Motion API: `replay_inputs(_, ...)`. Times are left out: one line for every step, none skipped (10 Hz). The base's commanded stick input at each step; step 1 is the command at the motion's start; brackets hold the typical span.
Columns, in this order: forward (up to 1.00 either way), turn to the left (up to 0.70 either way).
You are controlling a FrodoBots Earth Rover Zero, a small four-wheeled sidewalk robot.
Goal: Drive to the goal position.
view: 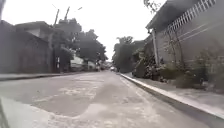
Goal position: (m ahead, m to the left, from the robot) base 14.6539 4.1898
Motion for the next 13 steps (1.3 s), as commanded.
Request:
replay_inputs(0.70,0.00)
replay_inputs(0.70,0.00)
replay_inputs(0.70,0.00)
replay_inputs(0.70,0.00)
replay_inputs(0.70,0.00)
replay_inputs(0.70,0.00)
replay_inputs(0.70,0.00)
replay_inputs(0.70,0.00)
replay_inputs(0.70,0.00)
replay_inputs(0.70,0.00)
replay_inputs(0.70,-0.03)
replay_inputs(0.70,-0.35)
replay_inputs(0.70,-0.35)
